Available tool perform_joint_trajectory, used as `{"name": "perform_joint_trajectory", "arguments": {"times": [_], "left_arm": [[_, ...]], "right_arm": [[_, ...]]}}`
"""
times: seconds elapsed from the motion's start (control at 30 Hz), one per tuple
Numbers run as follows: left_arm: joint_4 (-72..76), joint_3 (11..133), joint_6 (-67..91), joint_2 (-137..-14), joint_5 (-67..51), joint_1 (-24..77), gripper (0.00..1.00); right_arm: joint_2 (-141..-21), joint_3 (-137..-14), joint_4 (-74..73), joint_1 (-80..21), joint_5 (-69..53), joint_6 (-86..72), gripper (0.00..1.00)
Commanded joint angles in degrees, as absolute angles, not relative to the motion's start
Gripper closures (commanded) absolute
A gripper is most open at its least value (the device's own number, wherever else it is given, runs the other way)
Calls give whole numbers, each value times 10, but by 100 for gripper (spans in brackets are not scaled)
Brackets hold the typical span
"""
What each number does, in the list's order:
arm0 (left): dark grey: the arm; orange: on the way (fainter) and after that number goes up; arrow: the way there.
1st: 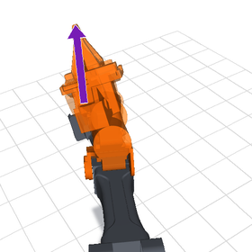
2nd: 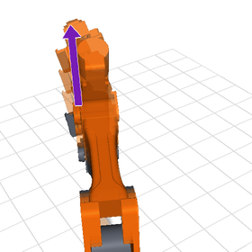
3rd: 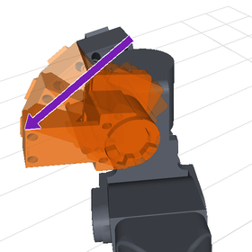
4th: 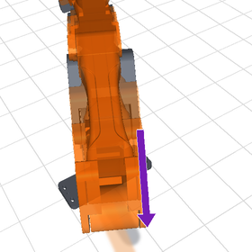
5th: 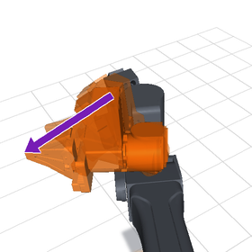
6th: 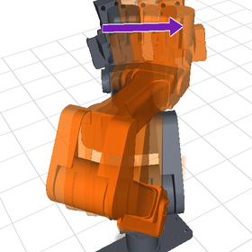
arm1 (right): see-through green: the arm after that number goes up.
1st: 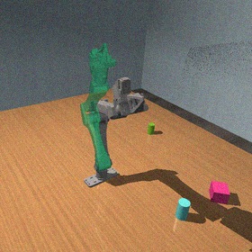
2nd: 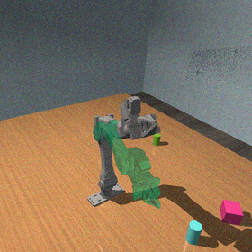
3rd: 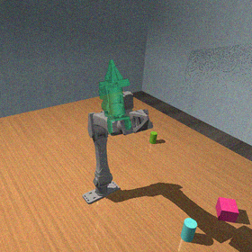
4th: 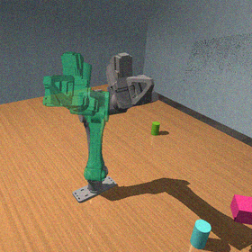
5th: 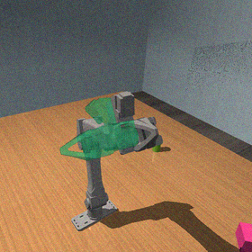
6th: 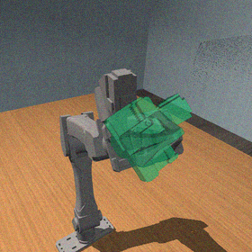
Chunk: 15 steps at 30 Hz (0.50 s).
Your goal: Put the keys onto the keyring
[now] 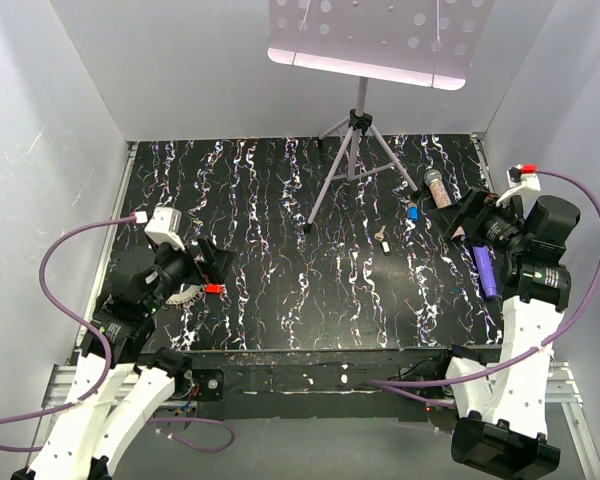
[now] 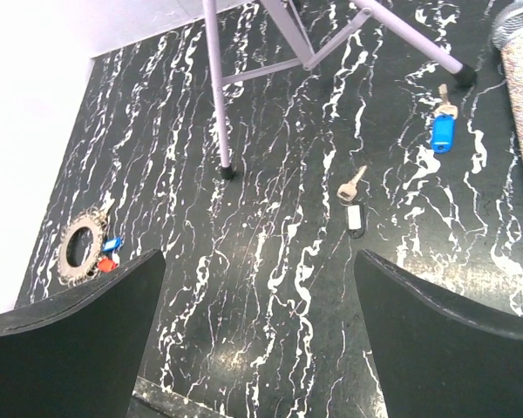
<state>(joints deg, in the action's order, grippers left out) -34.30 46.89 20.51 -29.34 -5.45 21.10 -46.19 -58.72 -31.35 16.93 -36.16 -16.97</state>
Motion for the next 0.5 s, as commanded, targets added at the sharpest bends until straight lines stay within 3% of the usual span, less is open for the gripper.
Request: {"name": "perform_joint_trajectory", "arguments": {"times": [0.0,0.23,0.47], "left_arm": [[-348,478,196,-319,-79,211,2],[-359,483,195,-359,-104,211,2],[-371,478,215,-421,-91,211,2]], "right_arm": [[-468,-599,-273,173,-437,-151,2],[-497,-588,-308,169,-716,37,2],[-519,-601,-422,38,-608,204,1]]}}
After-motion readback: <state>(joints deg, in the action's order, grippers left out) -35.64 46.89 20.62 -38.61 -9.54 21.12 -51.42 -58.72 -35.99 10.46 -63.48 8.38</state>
